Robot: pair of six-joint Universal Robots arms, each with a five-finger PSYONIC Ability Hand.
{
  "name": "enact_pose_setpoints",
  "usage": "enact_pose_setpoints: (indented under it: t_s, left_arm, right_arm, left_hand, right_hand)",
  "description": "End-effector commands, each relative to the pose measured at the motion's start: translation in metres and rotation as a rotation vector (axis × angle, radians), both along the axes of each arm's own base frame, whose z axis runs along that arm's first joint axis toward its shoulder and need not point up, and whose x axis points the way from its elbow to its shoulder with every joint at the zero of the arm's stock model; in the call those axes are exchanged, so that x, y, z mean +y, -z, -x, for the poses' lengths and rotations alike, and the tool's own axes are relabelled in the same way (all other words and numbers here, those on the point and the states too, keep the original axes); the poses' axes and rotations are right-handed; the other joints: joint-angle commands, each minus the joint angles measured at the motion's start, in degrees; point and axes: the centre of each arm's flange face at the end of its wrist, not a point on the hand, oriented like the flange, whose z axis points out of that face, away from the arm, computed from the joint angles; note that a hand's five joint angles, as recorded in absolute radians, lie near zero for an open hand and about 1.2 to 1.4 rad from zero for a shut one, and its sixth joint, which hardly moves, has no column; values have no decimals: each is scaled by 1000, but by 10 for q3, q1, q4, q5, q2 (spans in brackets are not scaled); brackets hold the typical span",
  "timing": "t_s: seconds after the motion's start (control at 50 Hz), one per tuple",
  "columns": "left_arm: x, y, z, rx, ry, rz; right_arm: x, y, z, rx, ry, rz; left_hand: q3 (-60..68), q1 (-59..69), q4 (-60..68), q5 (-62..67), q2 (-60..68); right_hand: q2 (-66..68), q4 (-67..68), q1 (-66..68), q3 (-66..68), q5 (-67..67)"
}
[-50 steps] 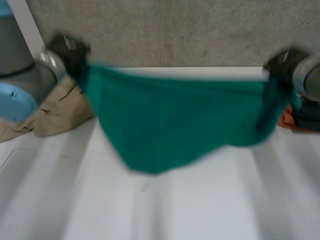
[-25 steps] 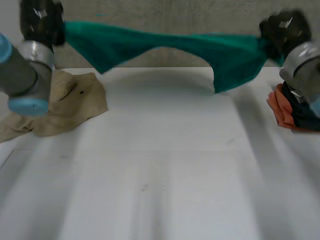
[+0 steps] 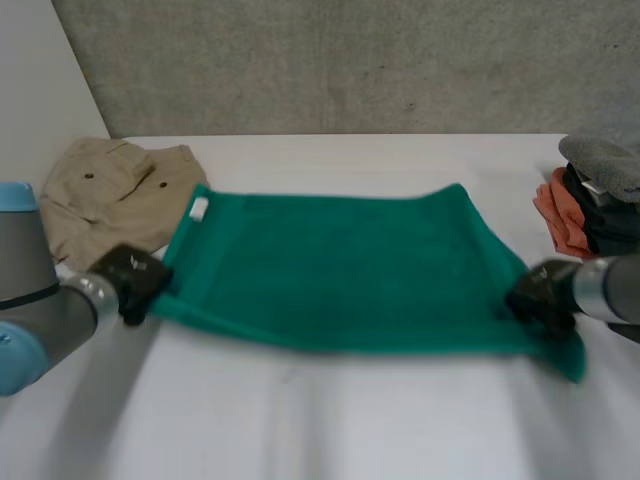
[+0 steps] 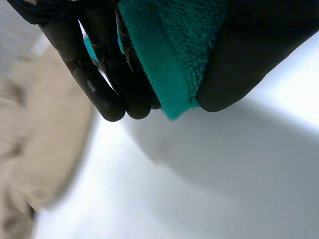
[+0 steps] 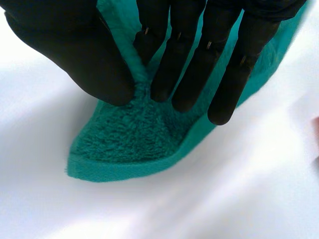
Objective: Fold the laundry.
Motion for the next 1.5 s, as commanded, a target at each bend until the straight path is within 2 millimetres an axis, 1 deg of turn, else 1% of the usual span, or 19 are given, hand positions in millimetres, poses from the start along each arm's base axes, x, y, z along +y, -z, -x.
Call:
enact_pose_setpoints:
  t_s: [0.02,0.12,0.2,0.36,0.42,0.46,0.48,0.54,0.56,0.64,0.72,0.76,0.86,0.98,1.14,1.22,1.3,1.44,1.5]
  left_arm:
    - [49,-17,-11,-163,53,-171]
    - [31,-35,-8,-145,41,-32]
    - [12,-37,-1,-113,19,27]
    - [-34,-37,21,17,-89,103]
    - [-57,-43,27,50,-138,164]
    - [-72,-60,31,87,-156,250]
    - [-86,-88,37,147,-163,363]
    - [-101,-140,45,284,-149,555]
    - [-106,-176,47,375,-136,682]
    - [-108,-247,44,586,-123,956]
    - [-105,-277,39,732,-149,1085]
    - [-107,-274,38,745,-167,1075]
    - [-115,-236,38,700,-197,952]
    - [-116,-191,39,645,-217,825]
    - [-107,-114,38,534,-236,619]
    - [-89,-65,36,415,-217,482]
    - [-68,-33,29,304,-192,373]
    - [-24,-14,6,114,-172,202]
    - [7,-11,-4,0,-139,73]
  right_arm:
    - [29,-19,22,150,-150,-76]
    - [10,-15,16,162,-156,57]
    - [-4,-12,4,121,-135,149]
    - [-60,-2,-18,-12,-84,436]
    - [-84,-7,-26,-59,-70,562]
    - [-100,-19,-31,-95,-51,655]
    - [-117,-40,-35,-146,-26,774]
    - [-137,-84,-37,-254,39,961]
    - [-145,-118,-36,-342,88,1082]
    - [-148,-179,-28,-581,190,1273]
    - [-144,-198,-27,-717,197,1277]
    - [-142,-198,-27,-724,192,1251]
    - [-142,-189,-29,-730,165,1170]
    - [-145,-160,-30,-708,152,1047]
    - [-142,-79,-25,-617,189,727]
    - [-126,-27,-12,-489,204,534]
    - [-105,-4,3,-363,191,407]
    - [-53,-7,21,-157,85,205]
    - [-24,-13,30,-76,30,65]
  left_hand:
    - [118,135,114,135,114]
    - [118,135,114,135,114]
    - [118,135,114,135,114]
    - [118,135,114,135,114]
    - [118,135,114,135,114]
    - [118,135,114,135,114]
    - [118,135,114,135,114]
    - [118,135,114,135,114]
    - [118,135,114,135,114]
    - [118,135,114,135,114]
    - [118,135,114,135,114]
    - [118,135,114,135,114]
    - [118,135,114,135,114]
    - [118,135,114,135,114]
    - [118,135,114,135,114]
    - [118,135,114,135,114]
    - [118,135,114,135,114]
    - [118,135,114,135,114]
    - [118,135,114,135,114]
  right_hand:
    - [125,113,153,119,117]
    - [125,113,153,119,117]
    - [125,113,153,119,117]
    - [125,113,153,119,117]
    - [125,113,153,119,117]
    - [125,113,153,119,117]
    - [125,113,153,119,117]
    - [125,113,153,119,117]
    - [125,113,153,119,117]
    - [125,113,153,119,117]
    - [125,113,153,119,117]
    - [125,113,153,119,117]
    - [125,113,153,119,117]
    - [125,113,153,119,117]
    - [125,113,153,119,117]
    - [125,113,153,119,117]
    - [125,113,153,119,117]
    - [125,113,153,119,117]
    - [125,113,153,119,117]
